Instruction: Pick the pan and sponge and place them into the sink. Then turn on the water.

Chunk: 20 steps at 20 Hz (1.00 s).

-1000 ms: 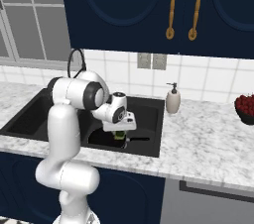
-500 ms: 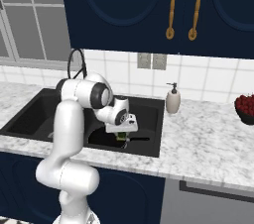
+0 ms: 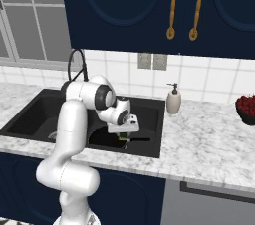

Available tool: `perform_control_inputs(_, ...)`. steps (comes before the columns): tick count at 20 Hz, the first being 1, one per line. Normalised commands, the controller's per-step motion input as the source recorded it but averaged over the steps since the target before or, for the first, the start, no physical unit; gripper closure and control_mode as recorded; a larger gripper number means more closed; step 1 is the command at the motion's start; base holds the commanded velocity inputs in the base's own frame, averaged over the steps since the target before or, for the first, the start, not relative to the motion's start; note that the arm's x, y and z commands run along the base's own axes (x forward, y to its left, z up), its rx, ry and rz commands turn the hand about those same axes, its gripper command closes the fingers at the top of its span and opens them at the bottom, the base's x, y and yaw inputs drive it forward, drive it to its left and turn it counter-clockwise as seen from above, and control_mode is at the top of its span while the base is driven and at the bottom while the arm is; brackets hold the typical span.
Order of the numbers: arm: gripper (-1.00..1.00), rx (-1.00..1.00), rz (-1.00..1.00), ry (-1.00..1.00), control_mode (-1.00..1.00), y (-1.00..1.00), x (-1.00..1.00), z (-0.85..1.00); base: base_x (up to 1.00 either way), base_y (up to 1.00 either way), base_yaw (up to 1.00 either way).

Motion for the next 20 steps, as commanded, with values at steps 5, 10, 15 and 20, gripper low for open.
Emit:
perform_control_inputs(5, -1.0, 0.0, 0.0, 0.0, -1.0, 0.0, 0.0, 0.03, 0.0, 0.0, 0.0)
perform_control_inputs(10, -1.0, 0.01, 0.0, -0.06, -1.0, 0.0, 0.0, 0.24, 0.0, 0.0, 0.0)
perform_control_inputs(15, -1.0, 0.09, 0.0, -0.18, -1.0, 0.04, -0.12, 0.9, 0.0, 0.0, 0.0)
perform_control_inputs(20, -1.0, 0.1, -0.03, -0.12, -1.0, 0.0, -0.29, 0.78, 0.0, 0.0, 0.0)
